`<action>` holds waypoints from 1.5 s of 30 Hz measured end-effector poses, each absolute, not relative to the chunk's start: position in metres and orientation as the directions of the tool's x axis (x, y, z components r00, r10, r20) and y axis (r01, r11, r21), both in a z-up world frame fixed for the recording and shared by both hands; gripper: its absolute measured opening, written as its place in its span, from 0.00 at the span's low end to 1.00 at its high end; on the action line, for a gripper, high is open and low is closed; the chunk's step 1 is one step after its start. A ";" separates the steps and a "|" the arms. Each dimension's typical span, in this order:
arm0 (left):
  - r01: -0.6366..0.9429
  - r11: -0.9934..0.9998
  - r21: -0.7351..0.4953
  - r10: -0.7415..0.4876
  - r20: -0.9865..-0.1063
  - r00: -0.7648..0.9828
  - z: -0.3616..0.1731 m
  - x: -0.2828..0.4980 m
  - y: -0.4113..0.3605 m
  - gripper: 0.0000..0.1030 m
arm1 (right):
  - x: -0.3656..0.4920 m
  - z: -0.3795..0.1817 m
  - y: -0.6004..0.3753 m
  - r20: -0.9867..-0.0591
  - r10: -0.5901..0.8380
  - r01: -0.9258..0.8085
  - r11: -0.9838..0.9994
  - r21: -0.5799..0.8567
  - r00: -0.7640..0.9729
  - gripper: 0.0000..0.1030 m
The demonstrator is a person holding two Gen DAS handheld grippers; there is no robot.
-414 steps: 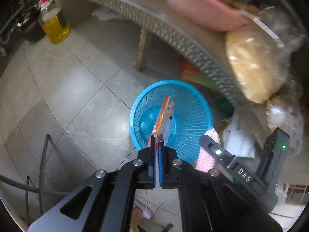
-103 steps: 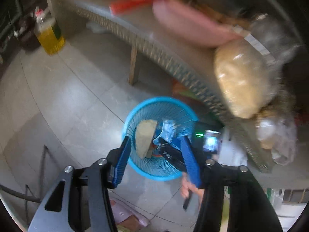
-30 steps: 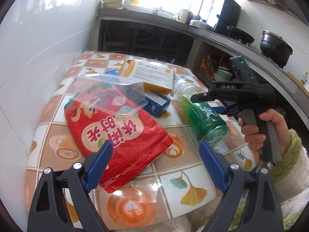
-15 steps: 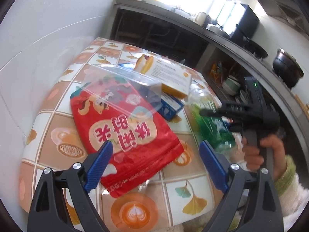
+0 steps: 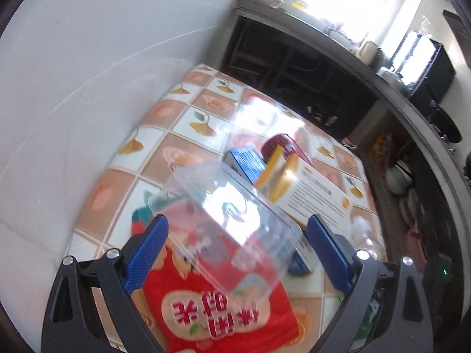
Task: Collect trash
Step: 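Grasp the white medicine box with the left tool while the right tool holds the bottle, then lift the medicine box with the left tool while the right tool holds the bottle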
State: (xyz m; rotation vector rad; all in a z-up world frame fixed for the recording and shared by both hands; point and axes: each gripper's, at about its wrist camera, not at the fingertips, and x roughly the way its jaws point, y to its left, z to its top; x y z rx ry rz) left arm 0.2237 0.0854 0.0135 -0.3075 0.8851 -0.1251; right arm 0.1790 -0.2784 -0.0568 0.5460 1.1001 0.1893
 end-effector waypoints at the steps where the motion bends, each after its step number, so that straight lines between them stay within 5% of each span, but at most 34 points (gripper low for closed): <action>1: -0.027 0.953 -0.303 -0.219 -0.743 0.632 0.015 0.229 0.084 0.90 | 0.177 -0.057 -0.281 -0.790 0.410 0.120 0.851 0.511 0.456 0.59; 5: 0.031 0.967 -0.255 -0.212 -0.728 0.652 0.029 0.240 0.067 0.90 | 0.173 -0.055 -0.285 -0.790 0.407 0.104 0.858 0.502 0.460 0.59; 10: 0.394 0.919 -0.025 -0.306 -0.675 0.671 0.051 0.235 0.011 0.90 | 0.173 -0.057 -0.291 -0.779 0.434 0.085 0.849 0.522 0.452 0.59; 15: 0.710 0.598 0.372 -0.320 -0.701 0.637 0.036 0.218 -0.055 0.90 | 0.173 -0.058 -0.298 -0.768 0.456 0.068 0.840 0.538 0.449 0.59; 20: 0.790 0.285 0.543 -0.185 -0.777 0.601 -0.007 0.224 -0.083 0.90 | 0.174 -0.062 -0.305 -0.748 0.481 0.067 0.820 0.568 0.457 0.59; 28: 0.829 0.053 0.557 -0.087 -0.824 0.560 -0.037 0.243 -0.088 0.91 | 0.171 -0.065 -0.322 -0.725 0.513 0.061 0.796 0.602 0.459 0.59; 40: 0.881 0.028 0.472 -0.074 -0.878 0.473 -0.041 0.271 -0.108 0.91 | 0.169 -0.072 -0.330 -0.700 0.553 0.060 0.764 0.642 0.452 0.56; 45: 0.891 0.017 0.455 -0.075 -0.888 0.455 -0.042 0.270 -0.115 0.77 | 0.168 -0.071 -0.331 -0.695 0.557 0.069 0.756 0.651 0.454 0.56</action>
